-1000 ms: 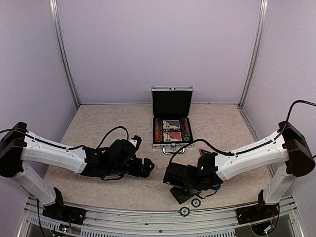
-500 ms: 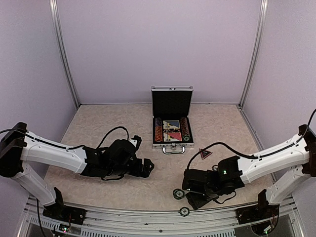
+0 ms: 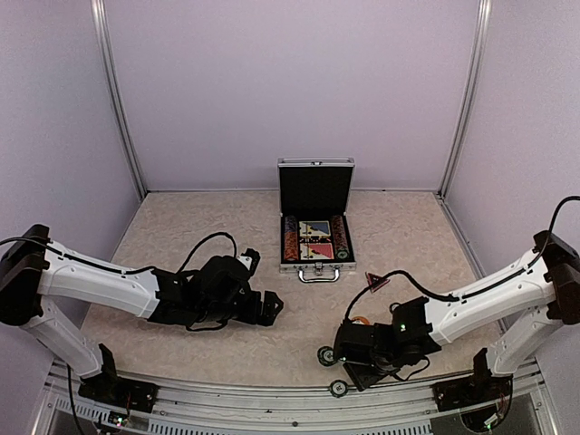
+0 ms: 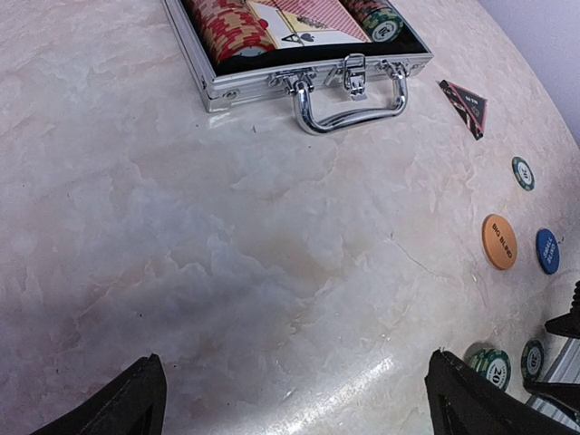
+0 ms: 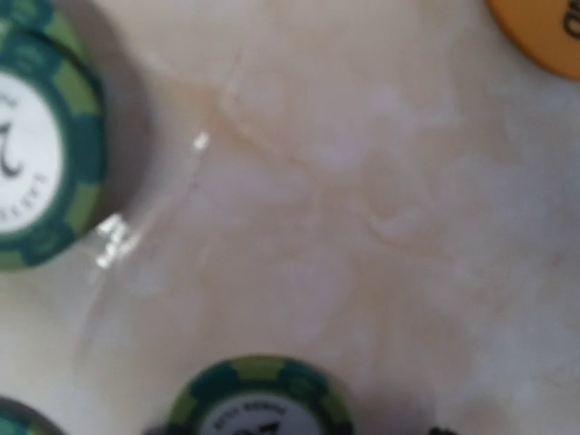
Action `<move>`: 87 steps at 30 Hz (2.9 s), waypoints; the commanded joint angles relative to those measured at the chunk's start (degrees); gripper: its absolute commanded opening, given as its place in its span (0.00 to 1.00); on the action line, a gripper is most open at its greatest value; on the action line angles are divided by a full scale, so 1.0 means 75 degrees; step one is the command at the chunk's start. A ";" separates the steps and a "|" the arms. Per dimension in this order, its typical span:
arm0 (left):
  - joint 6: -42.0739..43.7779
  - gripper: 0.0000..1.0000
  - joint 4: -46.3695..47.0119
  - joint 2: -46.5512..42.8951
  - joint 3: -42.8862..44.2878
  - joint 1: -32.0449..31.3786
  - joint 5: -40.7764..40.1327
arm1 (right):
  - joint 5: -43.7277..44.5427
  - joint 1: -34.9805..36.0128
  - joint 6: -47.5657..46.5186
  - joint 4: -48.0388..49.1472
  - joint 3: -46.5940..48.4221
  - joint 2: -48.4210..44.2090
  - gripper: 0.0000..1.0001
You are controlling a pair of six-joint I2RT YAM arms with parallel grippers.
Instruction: Pack up texas hold em set
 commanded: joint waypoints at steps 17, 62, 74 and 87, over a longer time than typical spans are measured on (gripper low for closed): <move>-0.0059 0.99 0.0066 -0.0081 0.0074 -0.0007 -0.0037 | -0.0226 0.0002 0.0308 0.0768 -0.0564 0.0196 0.50; -0.0081 0.99 0.0174 -0.0070 -0.0112 -0.0005 -0.0053 | 0.0512 -0.0619 -0.1664 0.0340 0.2311 0.1455 0.43; -0.0057 0.99 0.0203 -0.0090 -0.0159 0.0011 -0.0043 | 0.0273 -0.0612 -0.1649 0.0405 0.2238 0.1512 0.43; -0.0052 0.99 0.0213 -0.0082 -0.0147 0.0023 -0.0029 | 0.0135 -0.0490 -0.1609 0.0387 0.2195 0.1631 0.46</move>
